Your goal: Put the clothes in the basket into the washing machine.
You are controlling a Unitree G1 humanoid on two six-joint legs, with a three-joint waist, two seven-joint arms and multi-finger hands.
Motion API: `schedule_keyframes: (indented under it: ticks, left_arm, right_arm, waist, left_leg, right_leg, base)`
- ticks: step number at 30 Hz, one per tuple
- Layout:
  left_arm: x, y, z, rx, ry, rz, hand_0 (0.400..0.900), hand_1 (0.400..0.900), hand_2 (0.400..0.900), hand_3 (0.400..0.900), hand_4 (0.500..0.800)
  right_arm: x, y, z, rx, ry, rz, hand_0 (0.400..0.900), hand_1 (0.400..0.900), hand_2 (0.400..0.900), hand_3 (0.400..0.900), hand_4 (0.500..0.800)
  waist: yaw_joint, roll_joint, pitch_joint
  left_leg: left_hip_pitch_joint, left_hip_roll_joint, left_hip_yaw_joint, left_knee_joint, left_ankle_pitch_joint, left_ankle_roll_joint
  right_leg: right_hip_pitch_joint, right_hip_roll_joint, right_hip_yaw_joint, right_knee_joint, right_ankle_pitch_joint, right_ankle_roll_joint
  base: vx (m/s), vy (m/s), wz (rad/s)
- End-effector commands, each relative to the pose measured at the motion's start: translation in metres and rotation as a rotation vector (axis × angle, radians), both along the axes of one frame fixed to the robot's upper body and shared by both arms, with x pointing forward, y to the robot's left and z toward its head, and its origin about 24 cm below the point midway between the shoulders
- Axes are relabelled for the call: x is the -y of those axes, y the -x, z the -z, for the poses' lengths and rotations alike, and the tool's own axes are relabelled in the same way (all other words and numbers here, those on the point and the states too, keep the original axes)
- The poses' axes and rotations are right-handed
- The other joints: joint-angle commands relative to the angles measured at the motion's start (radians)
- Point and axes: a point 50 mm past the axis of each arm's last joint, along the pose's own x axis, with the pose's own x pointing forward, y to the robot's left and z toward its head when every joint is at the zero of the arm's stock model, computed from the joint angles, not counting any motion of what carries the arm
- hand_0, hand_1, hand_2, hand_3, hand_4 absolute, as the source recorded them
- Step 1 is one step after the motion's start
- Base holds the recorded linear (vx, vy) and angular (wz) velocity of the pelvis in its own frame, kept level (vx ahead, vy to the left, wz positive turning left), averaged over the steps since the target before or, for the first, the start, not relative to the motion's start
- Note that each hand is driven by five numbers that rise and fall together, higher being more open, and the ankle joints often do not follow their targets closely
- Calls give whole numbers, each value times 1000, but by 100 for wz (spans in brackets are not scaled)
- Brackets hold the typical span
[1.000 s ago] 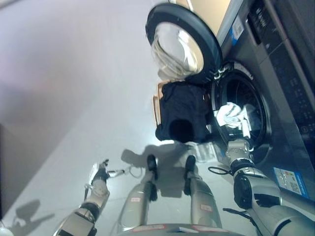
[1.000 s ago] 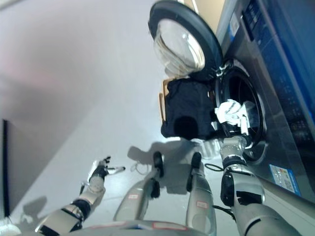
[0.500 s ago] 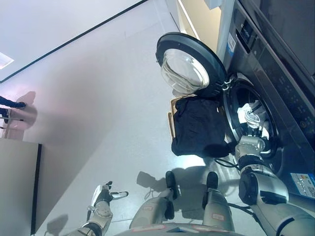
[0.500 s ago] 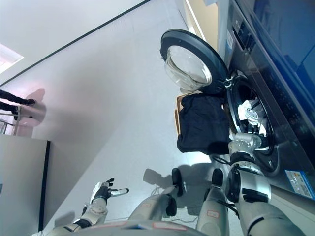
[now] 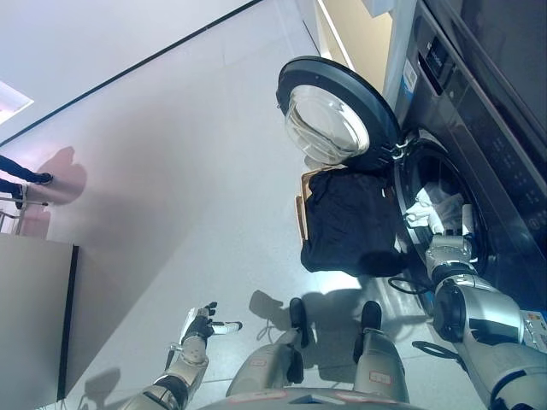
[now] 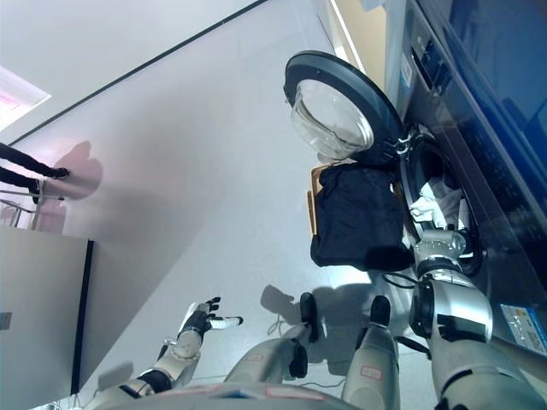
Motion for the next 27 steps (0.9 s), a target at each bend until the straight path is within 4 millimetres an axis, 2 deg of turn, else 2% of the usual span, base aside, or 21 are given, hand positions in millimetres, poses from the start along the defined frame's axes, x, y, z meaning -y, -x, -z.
schedule_keyframes:
  ticks: [1,7,8,9,10,11,12,13,15,19,20,21,25,27]
  left_arm:
    - [-28,-5,-4,-11,-88,-57,900,900,900,900,800]
    - [-24,-16,-7,-5,-81,-41,900,900,900,900,800]
    - [-24,-18,-8,-4,-76,-44,900,900,900,900,800]
    - [-17,-15,-11,60,1,-49,900,900,900,900,800]
    - [-16,-8,-6,11,-16,-42,900,900,900,900,800]
    - [-19,21,6,-66,-31,-16,900,900,900,900,800]
    - [-19,21,6,-66,-31,-16,900,900,900,900,800]
    - [-26,39,12,-133,-42,-9,900,900,900,900,800]
    - [-33,44,13,-168,-52,-19,900,900,900,900,800]
    - [-41,49,15,-221,-61,-22,900,900,900,900,800]
    - [-41,49,15,-222,-61,-22,900,900,900,900,800]
    - [-46,55,16,-254,-61,-30,900,900,900,900,800]
    - [-58,68,17,-297,-52,-96,900,900,900,900,800]
    - [-66,77,17,-321,-64,-132,900,900,900,900,800]
  right_arm:
    - [11,2,-6,-109,251,-186,900,900,900,900,800]
    - [-39,21,57,-382,356,-573,900,900,900,900,800]
    - [-49,29,71,-412,346,-634,900,900,900,900,800]
    - [-41,41,77,-440,356,-638,900,900,900,900,800]
    - [-55,47,89,-474,353,-718,900,900,900,900,800]
    - [-54,62,102,-512,328,-728,900,900,900,900,800]
    - [-54,63,102,-512,328,-728,900,900,900,900,800]
    - [-56,80,116,-571,306,-766,900,900,900,900,800]
    - [-55,97,127,-633,301,-816,900,900,900,900,800]
    - [-57,146,154,-859,298,-982,900,900,900,900,800]
    - [-57,146,154,-859,298,-982,900,900,900,900,800]
    - [-56,171,164,-952,276,-1032,900,900,900,900,800]
    - [-52,212,175,-1105,278,-1119,900,900,900,900,800]
    - [-54,225,178,-1191,344,-1214,900,900,900,900,800]
  waist:
    - [-14,-78,-24]
    - [-46,-133,-18]
    - [-51,-141,-23]
    - [-43,-147,-25]
    - [-48,-150,-27]
    - [-41,-156,-26]
    - [-40,-156,-28]
    - [-34,-173,-29]
    - [-42,-190,-35]
    - [-57,-230,-68]
    - [-56,-230,-67]
    - [-62,-247,-89]
    - [-78,-280,-120]
    - [-84,-295,-135]
  left_leg:
    - [4,47,-22,-50,27,-85]
    - [31,61,-10,-45,17,-79]
    - [32,65,-7,-45,17,-78]
    - [41,61,-11,-42,9,-75]
    - [45,63,-11,-39,9,-73]
    - [47,63,-14,-37,10,-71]
    - [46,64,-14,-37,10,-71]
    - [59,64,-18,-27,0,-70]
    - [70,67,-14,-17,-13,-69]
    - [108,76,1,-6,-38,-67]
    - [110,76,2,-7,-38,-67]
    - [129,78,7,-7,-48,-67]
    - [178,82,20,-9,-66,-64]
    - [203,82,26,-14,-70,-62]
  right_leg:
    - [125,12,22,-135,44,51]
    - [150,21,35,-143,56,48]
    - [155,24,34,-151,67,48]
    - [171,18,29,-158,64,50]
    - [180,18,24,-164,67,50]
    - [188,19,19,-174,73,51]
    - [188,20,19,-175,74,51]
    - [213,20,15,-188,75,54]
    - [230,24,17,-209,83,57]
    - [269,32,33,-243,98,63]
    - [270,32,33,-244,99,63]
    - [295,34,33,-263,103,66]
    - [339,38,38,-285,108,73]
    - [355,39,44,-284,107,74]
  base:
    - [-36,3,-14]
    - [20,-9,-12]
    - [39,-11,3]
    - [15,-2,8]
    - [-4,2,14]
    - [0,0,0]
    - [-10,-11,7]
    - [0,0,0]
    - [19,3,-13]
    - [48,4,-18]
    - [86,-8,-10]
    - [84,-19,-7]
    - [67,-9,-15]
    - [38,-17,-17]
